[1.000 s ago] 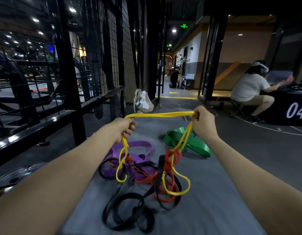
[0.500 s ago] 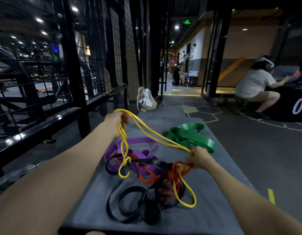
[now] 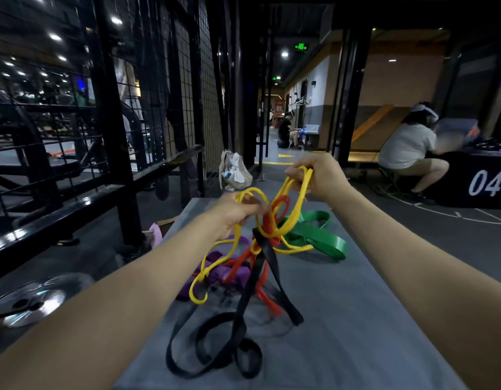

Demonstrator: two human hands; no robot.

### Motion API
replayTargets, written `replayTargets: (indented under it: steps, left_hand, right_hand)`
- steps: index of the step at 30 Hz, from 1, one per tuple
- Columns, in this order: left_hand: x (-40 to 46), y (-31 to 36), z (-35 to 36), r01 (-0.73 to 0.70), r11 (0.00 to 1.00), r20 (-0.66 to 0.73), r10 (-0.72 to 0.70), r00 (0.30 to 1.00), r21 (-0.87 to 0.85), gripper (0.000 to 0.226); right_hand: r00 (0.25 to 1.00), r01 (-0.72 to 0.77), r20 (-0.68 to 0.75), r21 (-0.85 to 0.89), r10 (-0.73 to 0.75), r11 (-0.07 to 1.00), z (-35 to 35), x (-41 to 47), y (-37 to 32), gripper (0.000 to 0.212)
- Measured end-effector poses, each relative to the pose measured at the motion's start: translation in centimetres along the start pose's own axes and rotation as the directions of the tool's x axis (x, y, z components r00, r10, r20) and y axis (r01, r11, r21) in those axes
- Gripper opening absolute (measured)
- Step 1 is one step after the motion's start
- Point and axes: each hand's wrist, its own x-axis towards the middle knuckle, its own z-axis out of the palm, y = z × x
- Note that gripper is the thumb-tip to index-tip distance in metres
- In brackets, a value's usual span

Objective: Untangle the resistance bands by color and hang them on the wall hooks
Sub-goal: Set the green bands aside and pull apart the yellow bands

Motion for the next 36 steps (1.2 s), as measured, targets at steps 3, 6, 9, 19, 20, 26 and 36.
replayTargets:
  steps: [3,6,9,19,20,26,36]
  left_hand:
    - [-0.2,-0.8,1.7,-0.016,0.997,0.045,0.012,0.999,0.08,0.022]
    - [0.1,-1.3,2.5,-0.061,0.986,0.048,0.054,0.997,0.156,0.02]
    - [-0.1,-1.3,1.0,-0.064,0.946,0.017,0.062,0.998,0.318,0.014]
    - [0.7,-3.9,-5.4,0.264,0.783,-0.163,-0.209,0.964,0.563,0.028]
    - [0.8,-3.9,-5.5,0.286,0.772,-0.177,-0.225,0.958,0.568,0.027]
    - [1.6,-3.8,-5.3,0.18,0.719,-0.14,-0.116,0.983,0.671,0.036]
    - [1.2,-1.9,-4.1,0.153,0.98,0.016,-0.152,0.988,-0.125,0.028]
  right_hand:
    - [1.0,0.027,0.006,0.048,-0.027,0.998,0.3,-0.6,-0.4,0.01]
    - [0.996,0.018,-0.089,0.041,-0.015,0.999,0.0,-0.2,0.7,0.018]
    - [0.961,0.016,-0.276,-0.032,-0.024,0.999,-1.5,0.1,2.0,0.008]
    - [0.757,-0.052,-0.653,-0.067,-0.004,0.996,-4.1,0.6,3.8,0.017]
    - [0.752,-0.048,-0.659,-0.089,-0.023,0.995,-4.1,0.4,4.1,0.017]
    - [0.719,-0.01,-0.693,-0.094,-0.058,0.996,-4.9,-0.2,4.5,0.017]
    - [0.92,-0.113,-0.388,-0.405,-0.059,0.907,-4.6,-1.1,9.6,0.007]
